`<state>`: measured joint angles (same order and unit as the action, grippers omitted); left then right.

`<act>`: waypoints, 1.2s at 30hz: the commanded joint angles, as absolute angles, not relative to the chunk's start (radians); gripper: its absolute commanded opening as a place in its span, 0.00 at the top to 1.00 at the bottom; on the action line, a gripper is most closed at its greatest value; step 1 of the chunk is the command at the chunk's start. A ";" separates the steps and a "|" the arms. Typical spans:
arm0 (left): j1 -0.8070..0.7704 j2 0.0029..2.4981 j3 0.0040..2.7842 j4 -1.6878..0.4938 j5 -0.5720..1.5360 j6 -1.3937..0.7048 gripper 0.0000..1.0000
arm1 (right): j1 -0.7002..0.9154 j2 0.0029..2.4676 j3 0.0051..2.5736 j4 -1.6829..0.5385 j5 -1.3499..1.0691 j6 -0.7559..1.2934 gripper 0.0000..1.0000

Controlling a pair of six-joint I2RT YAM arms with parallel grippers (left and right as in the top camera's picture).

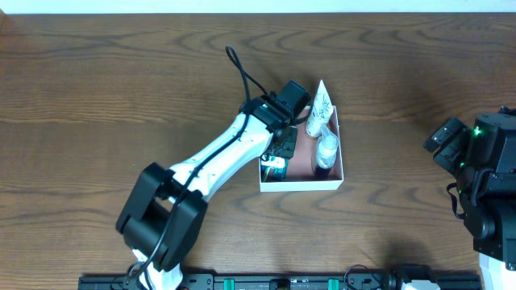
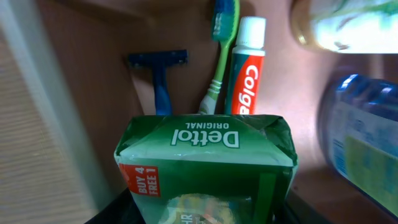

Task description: Pack container

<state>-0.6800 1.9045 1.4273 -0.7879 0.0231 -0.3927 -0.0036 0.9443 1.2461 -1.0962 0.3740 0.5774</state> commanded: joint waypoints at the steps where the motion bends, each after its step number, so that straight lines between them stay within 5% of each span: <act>1: -0.684 1.921 1.422 -0.780 0.012 -0.406 0.66 | -0.010 0.943 1.249 -1.097 0.385 0.590 0.01; 10: -0.684 1.891 1.454 -0.746 0.011 -0.397 0.48 | -0.010 0.943 1.249 -1.097 0.385 0.590 0.01; 16: -0.683 1.826 1.459 -0.746 0.007 -0.370 0.13 | -0.010 0.943 1.249 -1.097 0.385 0.590 0.01; 25: -0.636 1.617 1.459 -0.793 -0.021 -0.304 0.09 | -0.010 0.943 1.249 -1.097 0.385 0.590 0.01; 28: -0.575 1.484 1.459 -0.859 -0.176 -0.302 0.00 | -0.010 0.943 1.249 -1.097 0.385 0.590 0.01; 36: -0.314 1.201 1.459 -0.993 -0.313 -0.255 0.02 | -0.010 0.943 1.249 -1.097 0.385 0.590 0.01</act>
<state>-0.3847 1.2514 1.4448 -0.9653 -0.2405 -0.2817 -0.0036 0.9443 1.2461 -1.0962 0.3740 0.5774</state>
